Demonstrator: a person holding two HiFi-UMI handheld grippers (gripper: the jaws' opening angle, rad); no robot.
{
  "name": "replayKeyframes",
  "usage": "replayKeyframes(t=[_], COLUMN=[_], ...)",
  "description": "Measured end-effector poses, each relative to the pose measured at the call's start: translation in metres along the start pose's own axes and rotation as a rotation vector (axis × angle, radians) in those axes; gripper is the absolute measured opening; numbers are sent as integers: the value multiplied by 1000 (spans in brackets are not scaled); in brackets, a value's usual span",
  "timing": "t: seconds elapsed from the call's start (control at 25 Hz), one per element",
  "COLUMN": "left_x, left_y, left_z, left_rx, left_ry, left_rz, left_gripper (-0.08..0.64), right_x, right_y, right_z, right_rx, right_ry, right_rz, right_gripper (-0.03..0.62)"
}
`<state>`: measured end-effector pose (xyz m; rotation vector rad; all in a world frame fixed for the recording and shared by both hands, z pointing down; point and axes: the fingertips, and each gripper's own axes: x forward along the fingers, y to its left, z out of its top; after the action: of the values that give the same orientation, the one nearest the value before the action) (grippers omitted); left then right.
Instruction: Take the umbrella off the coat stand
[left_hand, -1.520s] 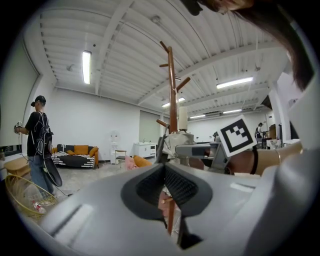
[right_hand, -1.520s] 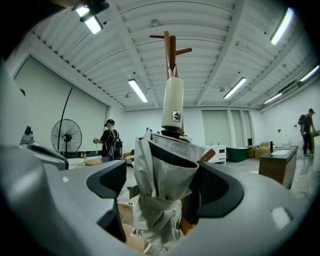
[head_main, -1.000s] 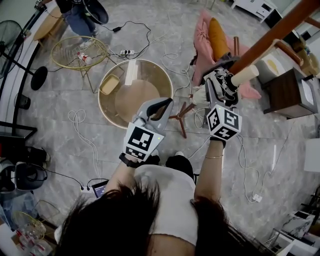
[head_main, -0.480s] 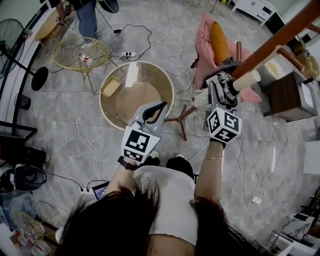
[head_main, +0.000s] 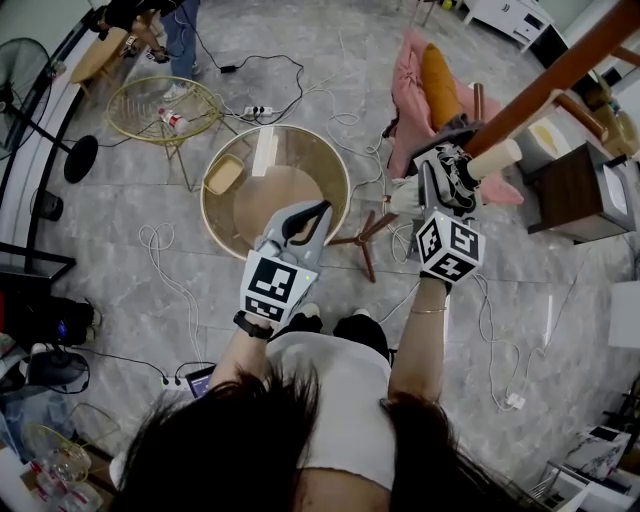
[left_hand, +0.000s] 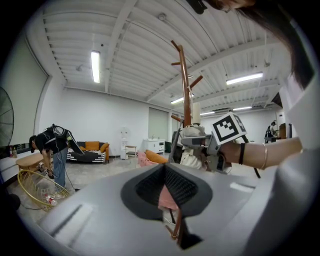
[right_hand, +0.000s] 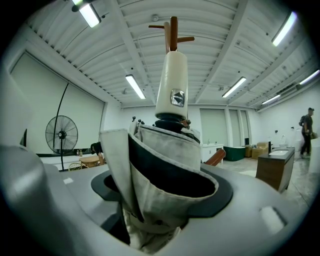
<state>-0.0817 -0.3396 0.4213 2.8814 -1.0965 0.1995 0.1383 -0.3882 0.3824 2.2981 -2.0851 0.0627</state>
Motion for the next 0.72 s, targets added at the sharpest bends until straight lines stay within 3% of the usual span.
replayKeyframes(t=[0.28, 0.72], left_x=[-1, 2], left_y=[-1, -17], left_z=[4, 13], left_rx=[1, 4], left_ry=[-6, -22], left_rz=[-9, -49], left_gripper=[57, 57], right_x=[-6, -37], right_y=[0, -8], right_z=[3, 28], right_rx=[9, 34], right_ry=[11, -52], right_rz=[-12, 0], right_gripper=[318, 313])
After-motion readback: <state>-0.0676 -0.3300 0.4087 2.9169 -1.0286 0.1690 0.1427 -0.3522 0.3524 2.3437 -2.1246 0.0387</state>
